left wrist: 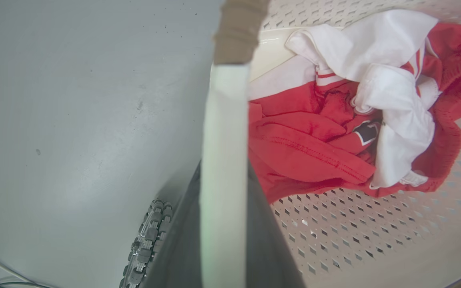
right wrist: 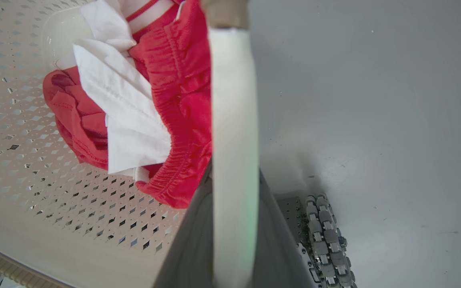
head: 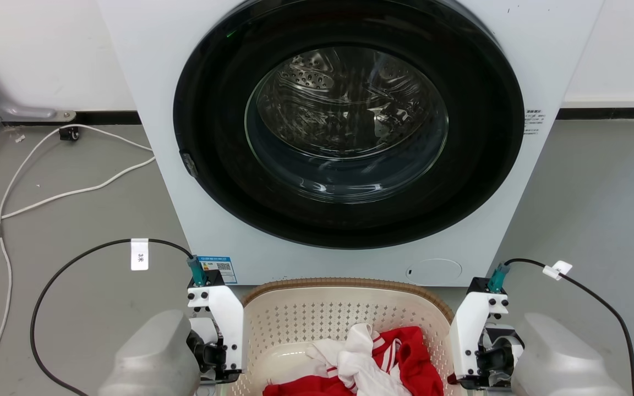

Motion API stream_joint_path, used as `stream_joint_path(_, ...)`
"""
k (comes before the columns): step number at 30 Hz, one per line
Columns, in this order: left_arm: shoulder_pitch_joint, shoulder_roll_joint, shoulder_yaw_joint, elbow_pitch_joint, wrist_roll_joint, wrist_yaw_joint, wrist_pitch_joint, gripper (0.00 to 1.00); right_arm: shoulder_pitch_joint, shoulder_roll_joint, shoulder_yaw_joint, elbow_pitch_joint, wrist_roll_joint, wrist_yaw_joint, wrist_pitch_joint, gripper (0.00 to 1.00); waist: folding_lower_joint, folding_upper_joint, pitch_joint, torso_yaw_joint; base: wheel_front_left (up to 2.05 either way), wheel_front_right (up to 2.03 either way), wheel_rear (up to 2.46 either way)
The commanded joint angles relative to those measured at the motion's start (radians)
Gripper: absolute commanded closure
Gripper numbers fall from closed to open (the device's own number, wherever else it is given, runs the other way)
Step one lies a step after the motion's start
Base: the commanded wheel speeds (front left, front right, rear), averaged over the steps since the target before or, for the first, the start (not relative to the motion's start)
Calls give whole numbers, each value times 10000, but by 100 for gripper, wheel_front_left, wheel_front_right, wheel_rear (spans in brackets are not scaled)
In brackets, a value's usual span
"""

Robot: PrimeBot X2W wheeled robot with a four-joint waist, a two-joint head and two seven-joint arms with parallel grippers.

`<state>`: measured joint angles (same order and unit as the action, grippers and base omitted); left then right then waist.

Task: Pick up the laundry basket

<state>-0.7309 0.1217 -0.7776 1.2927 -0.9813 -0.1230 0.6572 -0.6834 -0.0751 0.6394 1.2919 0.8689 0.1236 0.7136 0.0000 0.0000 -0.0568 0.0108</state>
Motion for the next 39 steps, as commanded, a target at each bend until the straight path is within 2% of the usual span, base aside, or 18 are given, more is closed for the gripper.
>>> stream_joint_path(1, 76, -154, -24, -68, -57, -76, -42, 100, 83, 109, -3, -60, 9, 130, -51, 100, 0, 0, -9, 4, 0, 0, 0)
stream_joint_path(39, -14, -165, -254, -65, -104, -92, -409, 100, -13, 105, -1, -59, -38, 129, -423, 100, 0, 0, 0, 21, 0, 0, 0)
